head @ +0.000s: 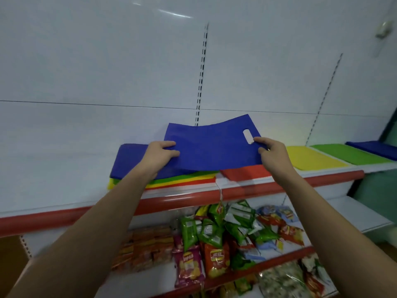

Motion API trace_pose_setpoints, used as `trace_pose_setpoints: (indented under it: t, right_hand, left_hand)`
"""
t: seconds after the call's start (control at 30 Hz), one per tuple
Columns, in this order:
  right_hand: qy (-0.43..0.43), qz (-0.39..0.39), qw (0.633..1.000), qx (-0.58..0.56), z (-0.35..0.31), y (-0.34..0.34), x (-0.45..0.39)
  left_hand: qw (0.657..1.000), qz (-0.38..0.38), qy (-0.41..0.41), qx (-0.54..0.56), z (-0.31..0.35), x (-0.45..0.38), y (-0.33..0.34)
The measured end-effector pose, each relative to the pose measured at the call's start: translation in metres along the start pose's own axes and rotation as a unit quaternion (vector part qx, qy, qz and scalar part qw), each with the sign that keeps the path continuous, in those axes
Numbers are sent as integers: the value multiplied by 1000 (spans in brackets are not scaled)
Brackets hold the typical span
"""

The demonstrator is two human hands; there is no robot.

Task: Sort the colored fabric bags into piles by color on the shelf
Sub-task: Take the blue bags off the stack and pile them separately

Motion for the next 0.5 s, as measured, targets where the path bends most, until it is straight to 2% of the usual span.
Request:
trace_pose_setpoints:
  t: [0.23,0.5]
  right_hand:
    - [40,53,998,9,32,-90,13]
    - [86,109,990,-9,83,-214,29]
  left_hand:
    - [996,-86,27,9,36,9,84]
    - [988,-154,35,-2,65,32,212]
Point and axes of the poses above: each hand's wrist, its own x-axis away from the middle knuckle, its own y-axis out of the palm, z = x × y, the point moved 1 cm from there along -x, towards the middle knuckle
